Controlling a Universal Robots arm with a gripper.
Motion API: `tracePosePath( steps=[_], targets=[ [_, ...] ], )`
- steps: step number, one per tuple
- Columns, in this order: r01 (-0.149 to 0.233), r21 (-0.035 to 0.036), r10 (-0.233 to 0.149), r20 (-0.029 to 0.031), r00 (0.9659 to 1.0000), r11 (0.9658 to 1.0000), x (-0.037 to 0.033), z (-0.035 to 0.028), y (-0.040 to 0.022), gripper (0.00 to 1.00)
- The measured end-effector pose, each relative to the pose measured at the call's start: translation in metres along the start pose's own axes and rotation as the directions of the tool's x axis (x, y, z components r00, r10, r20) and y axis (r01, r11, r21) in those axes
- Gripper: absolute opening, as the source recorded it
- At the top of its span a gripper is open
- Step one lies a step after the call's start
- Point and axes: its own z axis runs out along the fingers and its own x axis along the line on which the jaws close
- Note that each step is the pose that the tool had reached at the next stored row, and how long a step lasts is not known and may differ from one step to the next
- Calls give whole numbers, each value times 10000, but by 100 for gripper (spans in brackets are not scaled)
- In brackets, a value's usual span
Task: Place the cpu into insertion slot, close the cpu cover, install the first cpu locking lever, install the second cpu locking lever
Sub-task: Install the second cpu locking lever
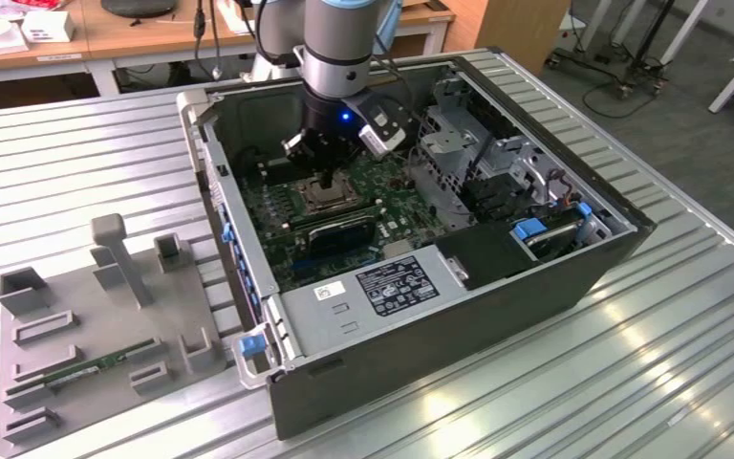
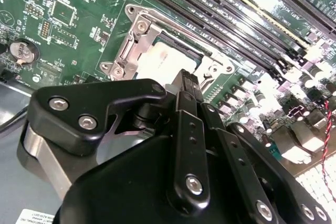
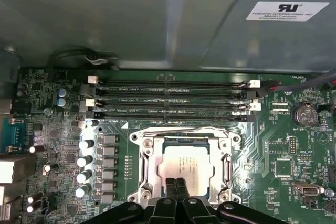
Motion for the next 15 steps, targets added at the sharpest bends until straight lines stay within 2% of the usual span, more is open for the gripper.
tracePosePath(
  steps=[2,4,5,15],
  targets=[
    [17,1,-17,103,9999,10000,0,2,2,11],
    [45,1,-45,274,9996,10000,0,3,5,11],
    [50,-3,-50,314,9995,10000,-1,4,6,11],
    [50,1,-50,319,9995,10000,-10,-32,10,11]
  ],
)
